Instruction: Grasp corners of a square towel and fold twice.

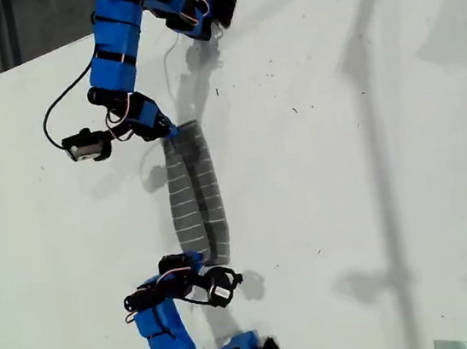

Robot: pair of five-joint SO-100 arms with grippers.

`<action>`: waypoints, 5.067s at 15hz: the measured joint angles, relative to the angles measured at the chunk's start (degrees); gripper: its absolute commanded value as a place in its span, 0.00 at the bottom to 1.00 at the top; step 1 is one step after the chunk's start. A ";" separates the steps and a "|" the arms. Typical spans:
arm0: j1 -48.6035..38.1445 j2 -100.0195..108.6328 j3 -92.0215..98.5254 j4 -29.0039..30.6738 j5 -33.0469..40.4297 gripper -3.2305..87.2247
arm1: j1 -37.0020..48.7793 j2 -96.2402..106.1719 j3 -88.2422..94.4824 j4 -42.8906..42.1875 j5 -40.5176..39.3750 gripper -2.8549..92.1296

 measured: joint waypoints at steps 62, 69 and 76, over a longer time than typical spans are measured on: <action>-16.17 27.16 56.16 -33.66 0.97 0.32 | -3.96 -33.75 -34.45 -15.64 -8.53 0.03; -16.17 27.25 56.34 -33.66 0.97 0.32 | -5.89 -34.10 -34.45 -19.16 -11.95 0.27; -16.17 27.25 56.43 -33.75 0.70 0.32 | -5.45 -34.10 -34.45 -20.39 -11.95 0.41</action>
